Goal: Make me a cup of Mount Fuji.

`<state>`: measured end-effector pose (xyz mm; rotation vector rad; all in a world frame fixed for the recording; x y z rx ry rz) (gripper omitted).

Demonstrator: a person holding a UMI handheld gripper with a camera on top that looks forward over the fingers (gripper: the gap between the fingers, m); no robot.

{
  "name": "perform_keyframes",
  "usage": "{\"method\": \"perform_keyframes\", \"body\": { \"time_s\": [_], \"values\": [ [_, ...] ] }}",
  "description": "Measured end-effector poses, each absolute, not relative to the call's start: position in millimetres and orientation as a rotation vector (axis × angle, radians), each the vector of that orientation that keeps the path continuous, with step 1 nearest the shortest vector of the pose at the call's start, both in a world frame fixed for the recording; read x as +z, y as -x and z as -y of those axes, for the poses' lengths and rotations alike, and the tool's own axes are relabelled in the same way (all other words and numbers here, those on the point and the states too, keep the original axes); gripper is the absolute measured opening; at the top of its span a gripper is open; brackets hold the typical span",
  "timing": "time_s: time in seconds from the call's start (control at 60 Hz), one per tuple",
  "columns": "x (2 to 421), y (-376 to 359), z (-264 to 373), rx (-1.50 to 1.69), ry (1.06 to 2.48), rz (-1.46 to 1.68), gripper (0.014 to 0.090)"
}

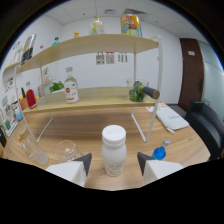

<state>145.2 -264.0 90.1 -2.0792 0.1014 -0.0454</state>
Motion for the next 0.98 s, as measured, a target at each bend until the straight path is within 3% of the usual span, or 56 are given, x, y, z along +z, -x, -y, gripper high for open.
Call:
{"method": "perform_keyframes", "body": {
  "time_s": [0.35,0.617,0.983],
  "values": [
    [159.9,-67.3,321.4,-0.137,2.187,-0.111,0.0863],
    [167.2,-13.5,333.4,-0.092,2.206,-0.094,0.0858],
    [166.6,2.0,335.0,-0.078,2.223,-0.06,0.0862]
  ]
}}
